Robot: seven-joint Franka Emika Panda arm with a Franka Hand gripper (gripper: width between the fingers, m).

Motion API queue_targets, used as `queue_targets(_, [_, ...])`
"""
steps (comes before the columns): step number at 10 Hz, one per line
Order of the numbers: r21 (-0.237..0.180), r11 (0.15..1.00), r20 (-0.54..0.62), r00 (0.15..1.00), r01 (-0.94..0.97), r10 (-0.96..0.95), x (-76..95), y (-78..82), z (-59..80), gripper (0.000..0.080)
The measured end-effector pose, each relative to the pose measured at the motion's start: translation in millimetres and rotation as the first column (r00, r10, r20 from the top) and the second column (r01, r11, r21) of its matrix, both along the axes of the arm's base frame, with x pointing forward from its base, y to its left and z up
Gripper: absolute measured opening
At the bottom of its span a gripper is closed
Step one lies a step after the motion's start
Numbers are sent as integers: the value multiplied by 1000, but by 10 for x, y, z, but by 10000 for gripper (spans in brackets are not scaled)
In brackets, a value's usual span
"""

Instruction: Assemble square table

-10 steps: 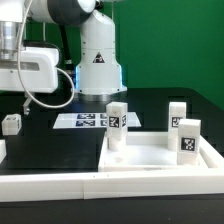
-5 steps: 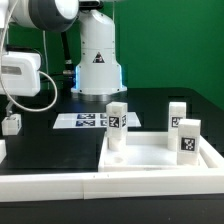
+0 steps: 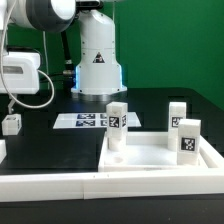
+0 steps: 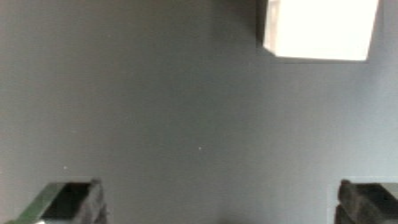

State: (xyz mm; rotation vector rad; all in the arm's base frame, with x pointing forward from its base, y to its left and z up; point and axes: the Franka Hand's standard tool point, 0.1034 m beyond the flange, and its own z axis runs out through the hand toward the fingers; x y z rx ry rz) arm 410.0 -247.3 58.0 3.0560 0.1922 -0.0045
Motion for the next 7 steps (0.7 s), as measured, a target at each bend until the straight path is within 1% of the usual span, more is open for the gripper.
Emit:
queue_targets(2, [25,1000,-18,1000,-7,7,-22,50,9,649])
queue_targets(5, [25,1000,-21,1000,-7,7,-42,52,-9,649])
queue_targets(6, [29,1000,-29,1000,-2,3,-85,76,-32,649])
queue_targets(7, [36,999,-34,999,5,-4,-111,158,-47,649])
